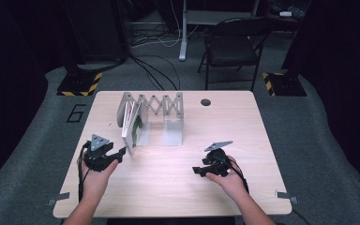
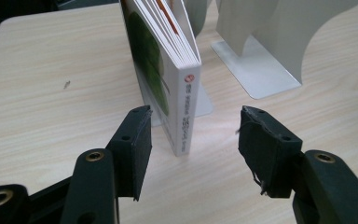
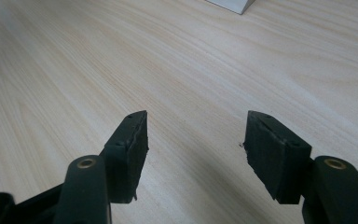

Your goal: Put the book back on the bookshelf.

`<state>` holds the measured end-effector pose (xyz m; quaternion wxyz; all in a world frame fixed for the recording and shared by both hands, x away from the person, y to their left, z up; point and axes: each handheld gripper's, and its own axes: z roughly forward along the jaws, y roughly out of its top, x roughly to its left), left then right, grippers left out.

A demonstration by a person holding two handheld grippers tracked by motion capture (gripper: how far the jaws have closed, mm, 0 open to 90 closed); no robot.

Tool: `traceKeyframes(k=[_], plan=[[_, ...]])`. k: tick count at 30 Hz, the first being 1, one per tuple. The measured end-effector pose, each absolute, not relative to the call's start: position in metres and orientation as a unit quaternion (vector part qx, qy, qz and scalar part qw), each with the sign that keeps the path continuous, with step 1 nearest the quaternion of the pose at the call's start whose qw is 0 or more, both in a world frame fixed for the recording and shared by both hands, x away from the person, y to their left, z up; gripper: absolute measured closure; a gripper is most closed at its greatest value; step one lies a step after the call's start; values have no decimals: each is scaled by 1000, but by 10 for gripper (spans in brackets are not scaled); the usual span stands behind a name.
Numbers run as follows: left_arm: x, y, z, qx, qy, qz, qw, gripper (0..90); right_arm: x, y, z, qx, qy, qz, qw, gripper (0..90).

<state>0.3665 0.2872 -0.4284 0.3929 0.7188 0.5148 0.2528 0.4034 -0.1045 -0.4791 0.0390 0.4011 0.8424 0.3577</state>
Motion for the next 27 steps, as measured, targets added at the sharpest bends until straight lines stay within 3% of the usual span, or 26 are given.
traceKeyframes(k=[27], plan=[[350, 273, -480, 758, 477, 213, 391, 441, 404, -106, -480, 404, 842, 355, 41, 393]])
